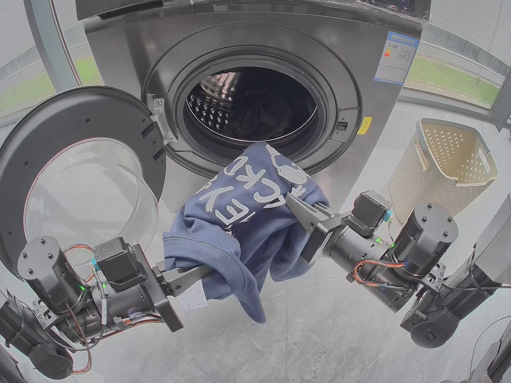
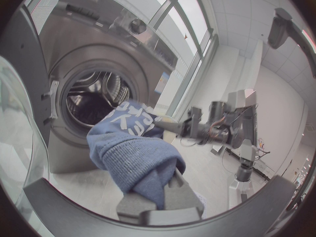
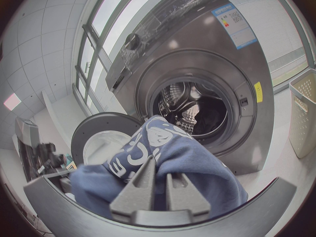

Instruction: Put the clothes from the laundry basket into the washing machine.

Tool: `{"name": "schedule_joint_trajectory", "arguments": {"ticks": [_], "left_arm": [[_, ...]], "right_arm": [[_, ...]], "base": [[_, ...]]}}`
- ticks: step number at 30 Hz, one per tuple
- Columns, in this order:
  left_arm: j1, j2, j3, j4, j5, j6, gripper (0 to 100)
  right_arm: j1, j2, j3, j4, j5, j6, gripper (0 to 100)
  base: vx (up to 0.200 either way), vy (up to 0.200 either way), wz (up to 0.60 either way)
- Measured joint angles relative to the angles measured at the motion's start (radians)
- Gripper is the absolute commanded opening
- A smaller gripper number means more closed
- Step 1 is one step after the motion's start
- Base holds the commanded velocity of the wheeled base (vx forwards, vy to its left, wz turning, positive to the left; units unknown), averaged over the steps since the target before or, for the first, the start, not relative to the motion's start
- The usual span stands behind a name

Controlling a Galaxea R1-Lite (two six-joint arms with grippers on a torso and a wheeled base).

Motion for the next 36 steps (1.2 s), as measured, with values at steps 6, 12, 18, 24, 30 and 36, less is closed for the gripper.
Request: {"name": "schedule_joint_trajectory", "arguments": {"ticks": [6,12,18,24,30,36], "left_arm": [[-0.013,-0.054,-0.038,0.001,0.009,-0.01,0],[-0.003,-0.057,-0.096,0.001,0.064,-0.041,0],[0.001,-0.049,-0.144,0.0,0.119,-0.067,0],[0.003,-0.042,-0.164,0.0,0.14,-0.077,0],[0.003,-0.04,-0.169,-0.001,0.142,-0.08,0],[0.003,-0.045,-0.164,-0.001,0.142,-0.083,0]], "right_arm": [[0.005,0.035,0.036,-0.007,0.007,-0.006,100],[0.009,0.053,0.101,-0.007,0.007,-0.036,100],[0.016,0.056,0.134,-0.008,0.003,-0.04,100],[0.019,0.056,0.149,-0.007,0.002,-0.04,100],[0.031,0.059,0.147,-0.007,0.001,-0.043,100],[0.022,0.062,0.134,-0.007,0.001,-0.054,100]], "base": [[0.0,0.0,0.0],[0.0,0.0,0.0],[0.0,0.0,0.0],[0.0,0.0,0.0],[0.0,0.0,0.0],[0.0,0.0,0.0]]}}
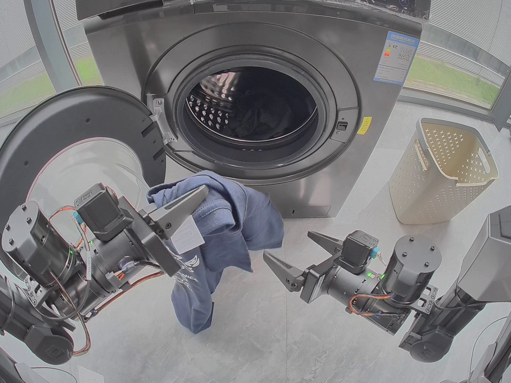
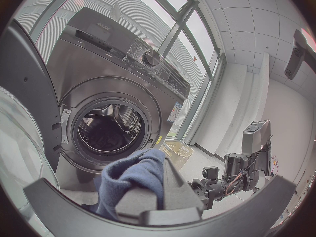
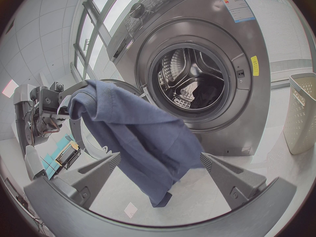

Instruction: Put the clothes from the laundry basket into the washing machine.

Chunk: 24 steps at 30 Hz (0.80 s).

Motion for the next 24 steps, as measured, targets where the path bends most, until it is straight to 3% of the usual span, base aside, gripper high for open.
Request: {"name": "schedule_joint_trajectory", "arguments": {"ticks": [14,24], "left_arm": [[0.0,-0.007,-0.007,0.0,0.0,-0.003,0],[0.0,-0.014,-0.005,0.0,-0.002,-0.003,0]], "right_arm": [[-0.011,0.037,-0.037,0.001,0.0,-0.004,100],[-0.026,0.146,-0.183,0.0,0.014,-0.046,100]], "base": [[0.0,0.0,0.0],[0.0,0.0,0.0]]}}
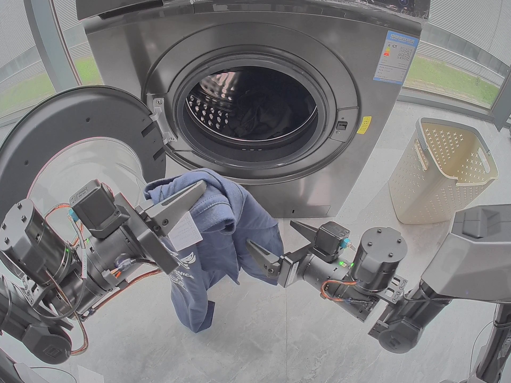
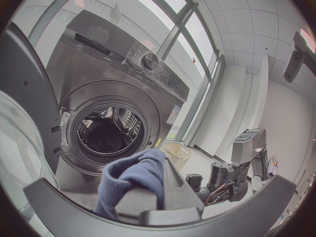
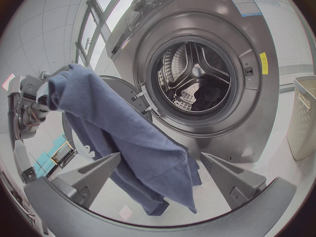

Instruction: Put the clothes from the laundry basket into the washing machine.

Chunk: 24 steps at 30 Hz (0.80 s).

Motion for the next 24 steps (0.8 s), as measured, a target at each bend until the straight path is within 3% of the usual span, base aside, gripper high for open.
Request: {"name": "schedule_joint_trajectory", "arguments": {"ticks": [9,24], "left_arm": [[0.0,-0.01,0.005,0.0,-0.003,0.0,0],[0.0,-0.008,0.014,0.001,-0.001,0.004,0]], "right_arm": [[-0.044,0.091,-0.146,0.001,0.021,-0.019,100],[-0.017,0.088,-0.128,0.0,0.111,-0.02,100]], "base": [[0.0,0.0,0.0],[0.0,0.0,0.0]]}}
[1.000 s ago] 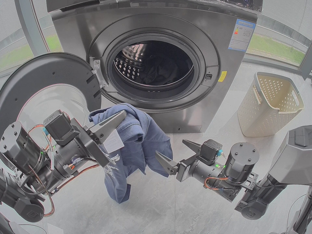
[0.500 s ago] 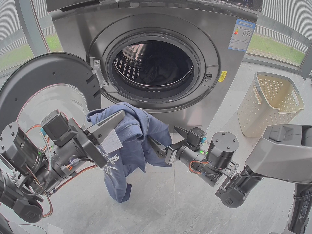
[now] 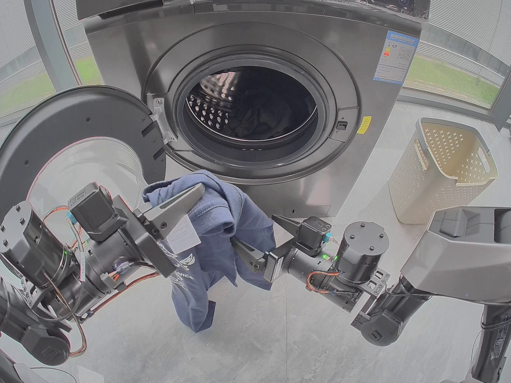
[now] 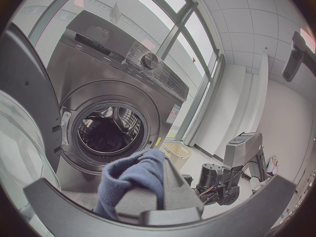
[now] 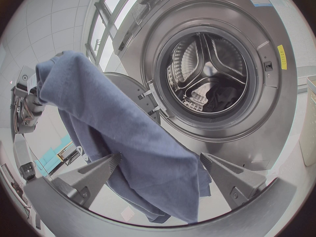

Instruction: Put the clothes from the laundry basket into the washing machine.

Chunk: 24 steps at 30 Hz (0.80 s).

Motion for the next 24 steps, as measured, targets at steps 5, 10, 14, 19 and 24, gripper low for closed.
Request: {"name": "schedule_joint_trajectory", "arguments": {"ticks": [5,10,14,19,24], "left_arm": [[0.0,0.002,0.001,0.0,0.0,0.001,0],[0.0,0.005,0.001,0.0,0.0,0.004,0],[0.0,0.005,0.001,0.0,0.0,0.004,0],[0.0,0.006,0.0,0.001,0.001,0.004,0],[0.0,0.007,0.0,0.001,0.001,0.006,0]], "right_arm": [[-0.003,-0.021,0.012,0.0,0.002,-0.001,100],[0.0,-0.03,0.011,0.0,0.001,-0.007,100],[0.016,-0.023,0.005,0.0,0.002,-0.009,100],[0.038,-0.018,0.0,0.001,0.005,-0.011,100],[0.045,-0.012,-0.016,0.001,0.003,-0.017,100]], "base": [[0.0,0.0,0.0],[0.0,0.0,0.0],[0.0,0.0,0.0],[0.0,0.0,0.0],[0.0,0.0,0.0]]}}
